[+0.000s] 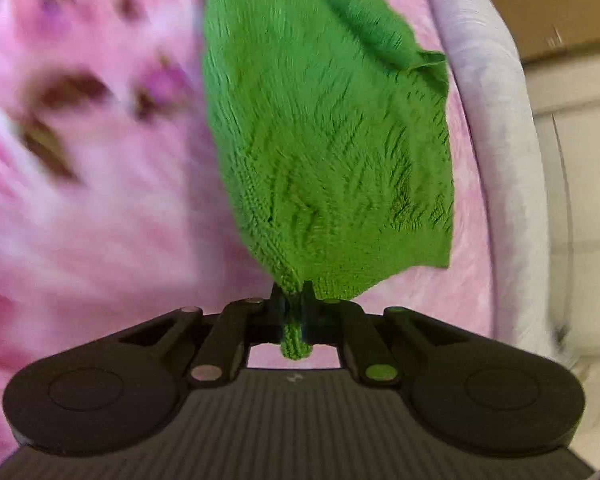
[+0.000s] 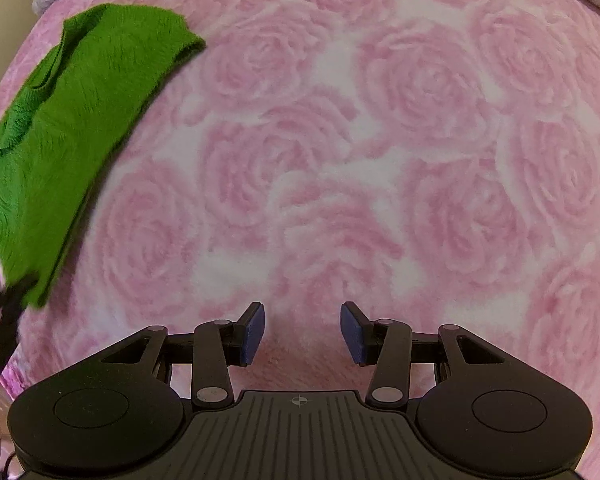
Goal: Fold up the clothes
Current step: 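Pull the vest hem with the left gripper to spread it out, then grasp the vest hem with the right gripper while the left gripper holds it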
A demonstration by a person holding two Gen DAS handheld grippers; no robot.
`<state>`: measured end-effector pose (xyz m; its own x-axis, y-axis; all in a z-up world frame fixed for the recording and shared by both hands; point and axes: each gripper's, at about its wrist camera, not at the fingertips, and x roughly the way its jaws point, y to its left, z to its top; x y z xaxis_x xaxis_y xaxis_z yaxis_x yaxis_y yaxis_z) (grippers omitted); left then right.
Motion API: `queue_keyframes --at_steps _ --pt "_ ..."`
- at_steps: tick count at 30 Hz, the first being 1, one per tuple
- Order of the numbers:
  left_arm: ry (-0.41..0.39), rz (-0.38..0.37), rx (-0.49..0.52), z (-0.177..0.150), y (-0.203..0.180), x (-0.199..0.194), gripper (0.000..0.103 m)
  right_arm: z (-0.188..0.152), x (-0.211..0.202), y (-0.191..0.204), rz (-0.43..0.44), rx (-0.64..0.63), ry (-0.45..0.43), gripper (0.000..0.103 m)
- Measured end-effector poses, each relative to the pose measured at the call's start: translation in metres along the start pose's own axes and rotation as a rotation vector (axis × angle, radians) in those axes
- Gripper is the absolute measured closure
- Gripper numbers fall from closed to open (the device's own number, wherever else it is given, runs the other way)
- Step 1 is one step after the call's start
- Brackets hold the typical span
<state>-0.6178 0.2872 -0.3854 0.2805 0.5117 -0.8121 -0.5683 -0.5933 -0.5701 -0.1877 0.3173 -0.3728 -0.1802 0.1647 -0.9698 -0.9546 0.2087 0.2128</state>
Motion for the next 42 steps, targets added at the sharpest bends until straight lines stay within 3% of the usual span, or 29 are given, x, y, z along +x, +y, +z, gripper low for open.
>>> queue_keyframes --at_steps 4,7,11,13,16,22,27,30,32,33,34,37,42 --pt "-0.042 0.116 0.128 0.013 0.031 -0.074 0.099 -0.005 -0.007 -0.001 0.007 -0.008 -0.003 0.057" --pt "-0.005 0.229 0.157 0.022 0.057 -0.099 0.097 -0.01 -0.006 0.0 0.022 -0.018 0.009 0.057" --pt "-0.019 0.219 0.128 0.023 0.071 -0.091 0.091 -0.01 0.001 0.013 0.081 -0.038 0.012 0.057" --pt "-0.028 0.211 0.112 0.023 0.077 -0.085 0.075 -0.008 0.004 0.025 0.157 -0.056 -0.003 0.057" --pt "-0.041 0.198 0.088 0.024 0.087 -0.078 0.064 -0.006 0.01 0.042 0.255 -0.074 -0.022 0.057" --pt "-0.066 0.172 0.04 0.025 0.106 -0.062 0.064 -0.006 0.04 0.074 0.394 -0.076 -0.022 0.057" --pt "-0.079 0.13 -0.022 0.025 0.123 -0.047 0.064 -0.007 0.066 0.081 0.447 0.029 -0.031 0.057" --pt "-0.091 0.128 0.008 0.024 0.12 -0.042 0.064 -0.007 0.08 0.085 0.475 0.085 -0.038 0.057" --pt "-0.093 0.131 0.022 0.025 0.12 -0.043 0.067 -0.007 0.081 0.091 0.453 0.053 -0.051 0.064" --pt "-0.094 0.107 0.017 0.025 0.122 -0.045 0.087 -0.006 0.081 0.094 0.435 0.021 -0.051 0.09" --pt "-0.096 0.077 0.009 0.026 0.126 -0.048 0.099 -0.006 0.08 0.097 0.425 -0.001 -0.052 0.095" --pt "-0.12 0.019 0.054 0.026 0.127 -0.07 0.099 -0.012 0.068 0.092 0.456 0.006 -0.072 0.097" --pt "-0.076 0.035 0.059 0.037 0.143 -0.077 0.099 -0.041 0.034 0.068 0.514 0.053 -0.069 0.098"
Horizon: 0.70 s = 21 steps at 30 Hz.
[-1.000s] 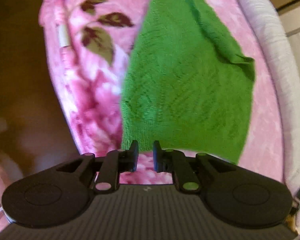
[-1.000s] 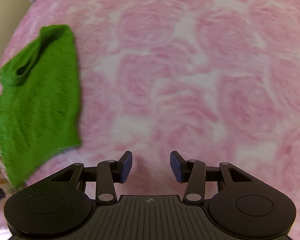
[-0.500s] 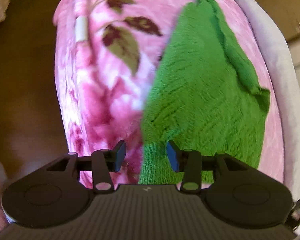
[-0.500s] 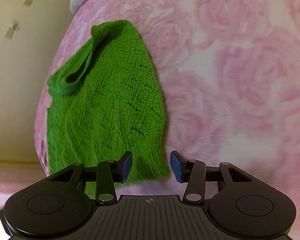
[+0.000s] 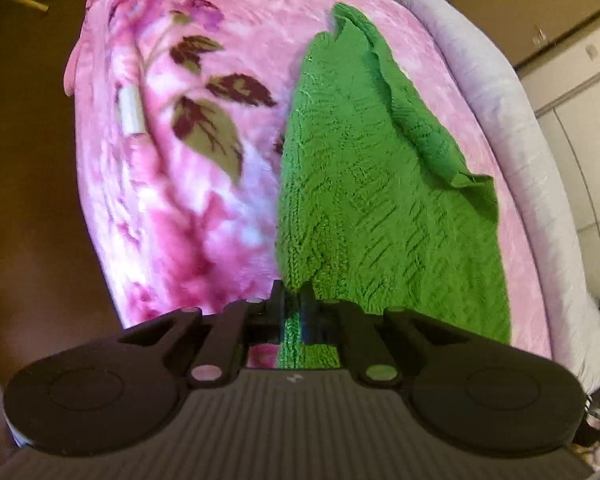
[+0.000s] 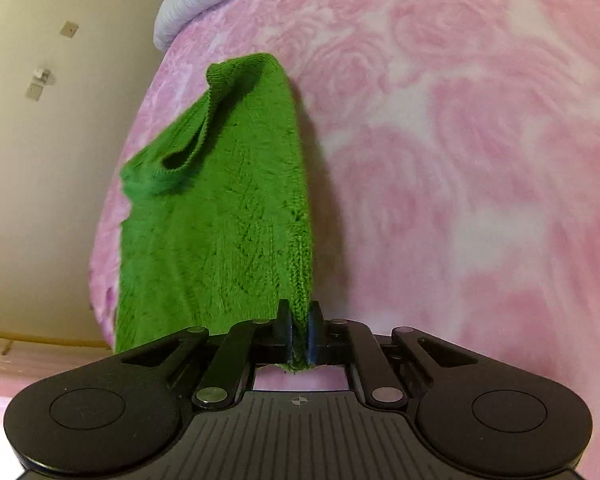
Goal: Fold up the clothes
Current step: 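Grasp the vest hem with the right gripper while the left gripper holds it, then lift the vest with both grippers and lay it flat on the bedspread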
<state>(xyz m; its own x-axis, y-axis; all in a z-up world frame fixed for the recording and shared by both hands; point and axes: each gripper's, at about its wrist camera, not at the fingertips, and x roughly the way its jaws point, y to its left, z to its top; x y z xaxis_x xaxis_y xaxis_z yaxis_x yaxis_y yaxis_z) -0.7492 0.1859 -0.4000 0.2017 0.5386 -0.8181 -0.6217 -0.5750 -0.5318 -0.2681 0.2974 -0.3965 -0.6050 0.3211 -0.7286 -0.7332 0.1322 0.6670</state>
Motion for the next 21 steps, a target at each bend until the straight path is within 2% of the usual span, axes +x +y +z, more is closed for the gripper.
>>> queue_keyframes --at_steps 3,5,7,8,9,11,12,13,16,18,21 --pt "0.028 0.011 0.002 0.007 0.01 -0.003 0.094 -0.027 -0.006 -0.013 -0.021 0.068 0.042 0.097" --pt "0.043 0.006 -0.008 0.011 0.015 0.001 0.089 -0.03 0.001 -0.019 -0.05 0.118 0.033 0.092" --pt "0.052 -0.018 -0.036 0.015 0.016 0.012 0.077 -0.025 0.012 -0.017 -0.087 0.136 0.015 0.063" --pt "0.057 -0.03 -0.05 0.018 0.017 0.018 0.076 -0.023 0.019 -0.014 -0.097 0.121 0.01 0.058" --pt "0.054 -0.051 -0.027 0.024 0.007 0.013 0.075 -0.022 0.024 -0.01 -0.102 0.103 0.009 0.057" --pt "0.046 -0.097 0.036 0.039 -0.018 -0.002 0.088 -0.022 0.034 -0.001 -0.119 0.067 0.009 0.059" --pt "0.042 -0.119 0.067 0.046 -0.03 -0.01 0.096 -0.023 0.038 0.003 -0.125 0.056 0.012 0.092" --pt "0.038 -0.142 0.099 0.053 -0.042 -0.017 0.097 -0.025 0.039 0.005 -0.123 0.063 0.025 0.097" --pt "0.025 -0.211 0.193 0.075 -0.079 -0.039 0.099 -0.024 0.027 0.012 -0.07 0.119 0.01 0.098" --pt "0.017 -0.256 0.256 0.09 -0.103 -0.054 0.099 -0.026 0.003 0.019 0.014 0.15 -0.025 0.098" --pt "0.004 -0.324 0.35 0.111 -0.14 -0.076 0.099 -0.011 -0.039 0.038 0.133 0.199 -0.122 0.098"
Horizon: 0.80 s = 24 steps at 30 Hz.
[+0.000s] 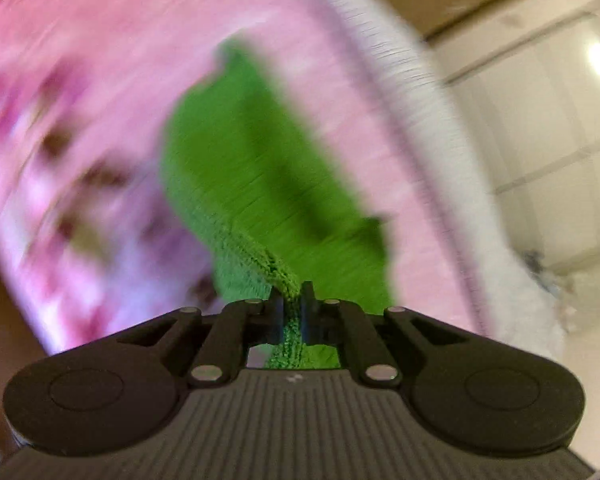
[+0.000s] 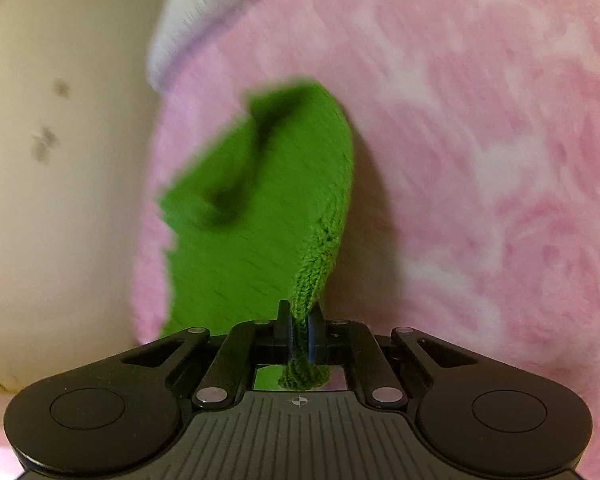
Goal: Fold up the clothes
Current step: 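Lift the vest with both grippers and lay it flat on the bedspread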
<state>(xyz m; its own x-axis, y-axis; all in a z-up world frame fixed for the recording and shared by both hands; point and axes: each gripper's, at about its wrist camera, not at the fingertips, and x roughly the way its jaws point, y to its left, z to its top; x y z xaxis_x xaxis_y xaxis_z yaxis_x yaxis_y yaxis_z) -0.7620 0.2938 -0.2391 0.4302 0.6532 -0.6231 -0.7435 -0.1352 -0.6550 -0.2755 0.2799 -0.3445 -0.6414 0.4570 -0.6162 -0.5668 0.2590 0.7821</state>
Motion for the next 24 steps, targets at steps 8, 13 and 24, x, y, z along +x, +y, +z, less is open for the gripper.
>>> queue_keyframes --at_steps 8,13,24 --pt "-0.11 -0.235 0.303 0.116 -0.143 -0.058 0.099 0.039 -0.127 0.115 0.295 -0.076 -0.321 0.098" --pt "-0.133 -0.419 0.379 0.148 -0.211 -0.062 0.099 0.039 -0.212 0.173 0.4 -0.171 -0.568 0.098" --pt "0.002 -0.602 0.484 0.15 -0.372 0.08 0.099 0.107 -0.323 0.188 0.204 -0.115 -0.983 0.098"
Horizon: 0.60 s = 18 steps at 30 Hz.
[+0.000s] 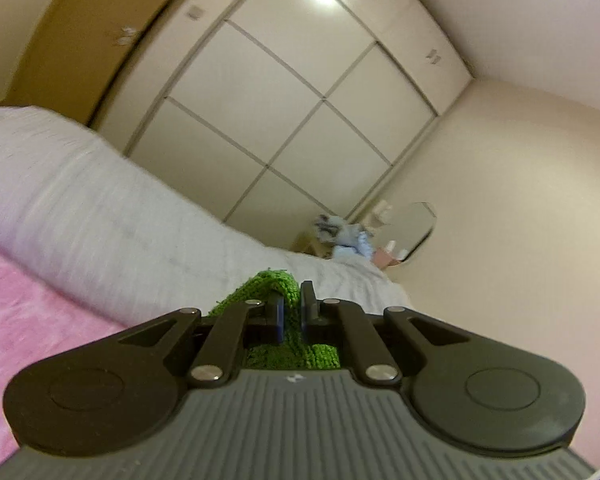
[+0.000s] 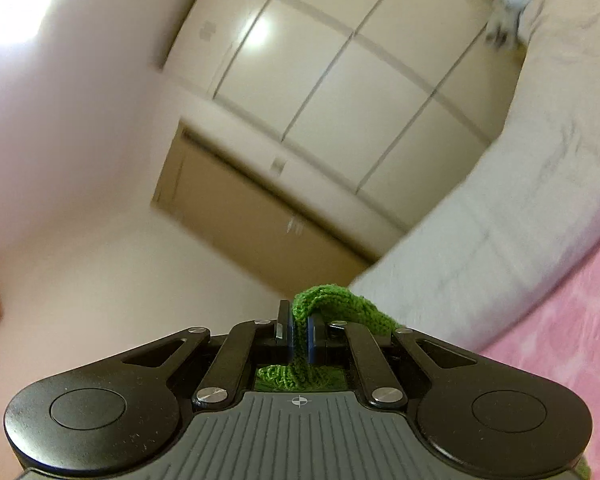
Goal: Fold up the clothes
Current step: 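Lift the vest with both grippers and lay it flat on the bedspread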
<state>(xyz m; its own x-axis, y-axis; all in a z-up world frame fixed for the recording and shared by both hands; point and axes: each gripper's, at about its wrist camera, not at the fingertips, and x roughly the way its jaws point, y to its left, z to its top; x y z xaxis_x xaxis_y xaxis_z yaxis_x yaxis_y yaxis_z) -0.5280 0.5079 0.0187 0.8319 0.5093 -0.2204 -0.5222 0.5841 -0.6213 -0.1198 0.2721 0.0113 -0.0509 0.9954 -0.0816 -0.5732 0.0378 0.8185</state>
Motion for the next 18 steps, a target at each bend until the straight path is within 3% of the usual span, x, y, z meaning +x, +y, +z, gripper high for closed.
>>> queue_keyframes --at_steps 4,6,9,12,14,17,18 --pt "-0.028 -0.048 0.083 -0.002 -0.037 0.019 0.099 0.04 -0.024 0.007 -0.005 -0.069 -0.069 0.098" --pt "-0.019 -0.064 0.089 -0.021 -0.046 0.02 0.099 0.045 -0.047 0.003 -0.006 -0.104 -0.07 0.098" --pt "0.049 -0.043 0.071 -0.077 -0.052 0.007 0.099 0.032 -0.085 -0.019 -0.035 -0.128 -0.024 0.098" --pt "0.208 0.05 0.008 -0.156 -0.038 -0.001 0.098 -0.003 -0.134 -0.075 -0.135 -0.074 0.108 0.098" --pt "0.362 0.16 -0.083 -0.219 -0.015 -0.003 0.097 -0.04 -0.159 -0.114 -0.266 -0.054 0.258 0.098" --pt "0.593 0.409 -0.179 -0.322 0.021 -0.011 0.098 -0.105 -0.175 -0.188 -0.589 -0.057 0.604 0.097" --pt "0.614 0.437 -0.183 -0.336 0.025 -0.011 0.099 -0.126 -0.179 -0.213 -0.699 -0.045 0.71 0.097"
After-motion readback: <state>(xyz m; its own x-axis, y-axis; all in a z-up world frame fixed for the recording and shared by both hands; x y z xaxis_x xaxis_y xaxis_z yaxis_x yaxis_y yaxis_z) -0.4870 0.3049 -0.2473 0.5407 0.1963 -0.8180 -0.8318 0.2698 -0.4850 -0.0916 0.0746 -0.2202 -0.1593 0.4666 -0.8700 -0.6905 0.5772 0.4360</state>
